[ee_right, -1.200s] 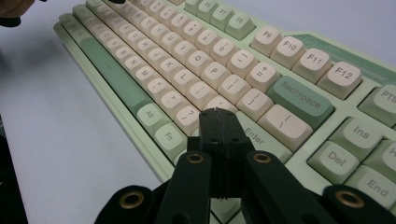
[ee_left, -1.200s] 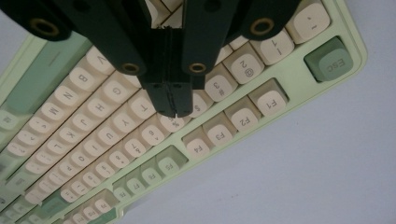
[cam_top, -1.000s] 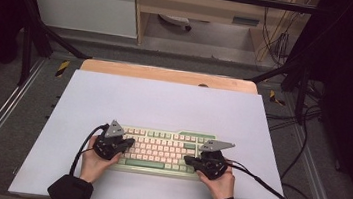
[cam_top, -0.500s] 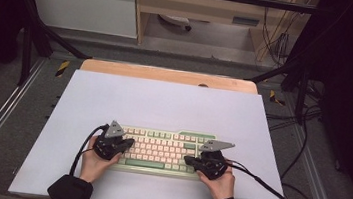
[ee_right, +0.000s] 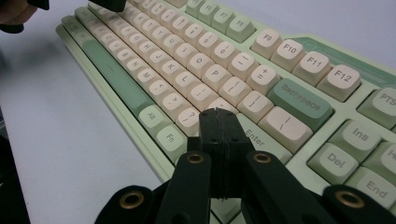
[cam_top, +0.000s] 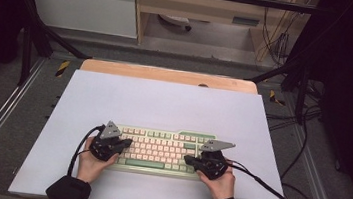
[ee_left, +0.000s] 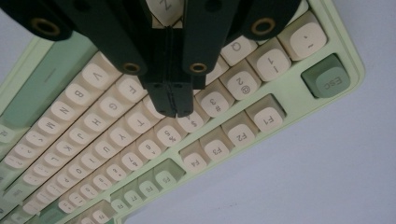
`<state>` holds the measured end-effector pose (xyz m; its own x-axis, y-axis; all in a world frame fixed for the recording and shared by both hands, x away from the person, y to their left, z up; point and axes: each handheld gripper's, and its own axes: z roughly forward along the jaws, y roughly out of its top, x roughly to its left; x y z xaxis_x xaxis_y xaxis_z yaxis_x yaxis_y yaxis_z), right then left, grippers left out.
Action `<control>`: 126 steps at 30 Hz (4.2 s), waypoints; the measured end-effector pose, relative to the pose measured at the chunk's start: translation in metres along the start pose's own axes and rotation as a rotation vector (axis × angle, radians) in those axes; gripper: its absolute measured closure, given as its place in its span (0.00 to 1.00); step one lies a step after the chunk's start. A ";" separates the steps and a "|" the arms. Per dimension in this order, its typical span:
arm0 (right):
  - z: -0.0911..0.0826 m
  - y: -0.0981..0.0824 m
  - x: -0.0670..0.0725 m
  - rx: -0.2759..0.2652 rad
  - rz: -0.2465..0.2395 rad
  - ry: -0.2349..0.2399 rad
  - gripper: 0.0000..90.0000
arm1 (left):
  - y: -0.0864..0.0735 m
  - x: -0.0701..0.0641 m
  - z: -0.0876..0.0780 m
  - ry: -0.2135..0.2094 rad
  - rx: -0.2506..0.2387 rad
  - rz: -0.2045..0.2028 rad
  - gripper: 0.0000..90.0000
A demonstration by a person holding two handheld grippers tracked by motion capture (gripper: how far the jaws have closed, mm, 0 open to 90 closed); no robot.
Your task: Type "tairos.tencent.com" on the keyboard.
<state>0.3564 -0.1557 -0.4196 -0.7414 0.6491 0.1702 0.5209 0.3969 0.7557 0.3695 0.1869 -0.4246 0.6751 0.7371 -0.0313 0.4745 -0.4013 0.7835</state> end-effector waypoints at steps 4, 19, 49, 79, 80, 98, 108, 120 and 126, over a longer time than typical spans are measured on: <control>0.001 0.000 0.001 0.001 0.004 0.004 1.00 | -0.001 -0.001 -0.004 -0.004 -0.004 0.005 1.00; 0.007 0.009 0.013 0.002 -0.031 0.025 1.00 | -0.010 -0.001 -0.019 -0.006 -0.018 -0.001 1.00; 0.059 0.038 0.047 0.005 -0.056 0.091 1.00 | -0.018 0.006 -0.025 -0.006 -0.024 -0.022 1.00; 0.072 0.039 0.053 0.030 -0.082 0.095 1.00 | -0.018 0.005 -0.025 -0.007 -0.021 -0.019 1.00; 0.069 0.039 0.053 0.031 -0.092 0.090 1.00 | -0.018 0.005 -0.025 -0.007 -0.021 -0.019 1.00; 0.037 0.026 0.030 0.029 -0.062 0.042 1.00 | -0.015 0.001 -0.024 -0.010 -0.025 -0.014 1.00; 0.023 0.014 0.017 0.025 -0.037 0.022 1.00 | -0.007 -0.005 -0.023 -0.019 -0.030 0.005 1.00; 0.012 0.005 0.008 0.011 -0.015 0.006 1.00 | 0.005 -0.012 -0.015 -0.026 -0.032 0.013 1.00; 0.010 0.004 0.007 0.012 -0.016 0.001 1.00 | 0.013 -0.017 -0.008 -0.031 -0.027 0.021 1.00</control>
<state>0.3576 -0.1427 -0.4218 -0.7504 0.6416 0.1589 0.5140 0.4151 0.7507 0.3598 0.1738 -0.4093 0.7023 0.7111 -0.0333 0.4445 -0.4014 0.8008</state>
